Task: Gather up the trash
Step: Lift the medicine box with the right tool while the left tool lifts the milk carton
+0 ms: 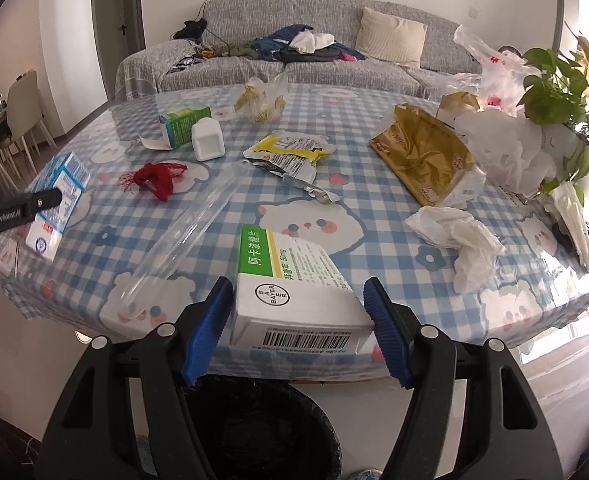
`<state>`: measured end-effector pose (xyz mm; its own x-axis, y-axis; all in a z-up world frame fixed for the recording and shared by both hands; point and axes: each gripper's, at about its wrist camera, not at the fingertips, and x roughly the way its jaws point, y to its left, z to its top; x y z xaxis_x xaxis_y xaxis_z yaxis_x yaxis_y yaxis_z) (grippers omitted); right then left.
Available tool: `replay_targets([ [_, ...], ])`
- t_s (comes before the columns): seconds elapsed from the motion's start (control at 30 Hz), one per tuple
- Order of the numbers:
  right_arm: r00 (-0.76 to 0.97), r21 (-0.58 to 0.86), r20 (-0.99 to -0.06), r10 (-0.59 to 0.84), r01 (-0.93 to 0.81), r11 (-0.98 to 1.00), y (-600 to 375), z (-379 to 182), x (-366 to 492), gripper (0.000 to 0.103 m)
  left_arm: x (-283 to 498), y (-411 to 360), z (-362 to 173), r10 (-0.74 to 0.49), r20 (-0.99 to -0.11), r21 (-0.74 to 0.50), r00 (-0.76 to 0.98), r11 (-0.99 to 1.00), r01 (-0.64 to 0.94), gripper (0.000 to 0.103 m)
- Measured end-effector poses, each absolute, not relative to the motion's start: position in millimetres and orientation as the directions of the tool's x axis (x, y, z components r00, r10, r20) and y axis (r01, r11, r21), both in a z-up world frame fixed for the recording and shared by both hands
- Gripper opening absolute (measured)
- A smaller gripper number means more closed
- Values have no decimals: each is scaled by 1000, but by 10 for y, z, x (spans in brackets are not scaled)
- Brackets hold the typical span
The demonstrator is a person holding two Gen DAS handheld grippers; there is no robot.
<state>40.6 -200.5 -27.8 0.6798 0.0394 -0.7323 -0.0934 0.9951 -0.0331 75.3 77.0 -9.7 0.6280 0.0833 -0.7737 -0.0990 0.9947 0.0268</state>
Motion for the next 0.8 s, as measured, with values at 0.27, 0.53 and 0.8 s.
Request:
replay_targets([
  [0.27, 718, -8, -694, 59, -90, 996, -2066, -78, 141, 63, 307, 713, -36, 45, -771, -37, 635, 993, -115, 62],
  [0.53, 736, 8, -674, 72, -90, 996, -2124, -20, -125, 63, -102, 589, -116, 13, -777, -66, 629, 993, -102, 62],
  [0.8, 736, 21, -672, 87, -99, 995, -2173, -37, -408, 63, -506, 483, -166, -9, -777, -80, 630, 993, -85, 62],
])
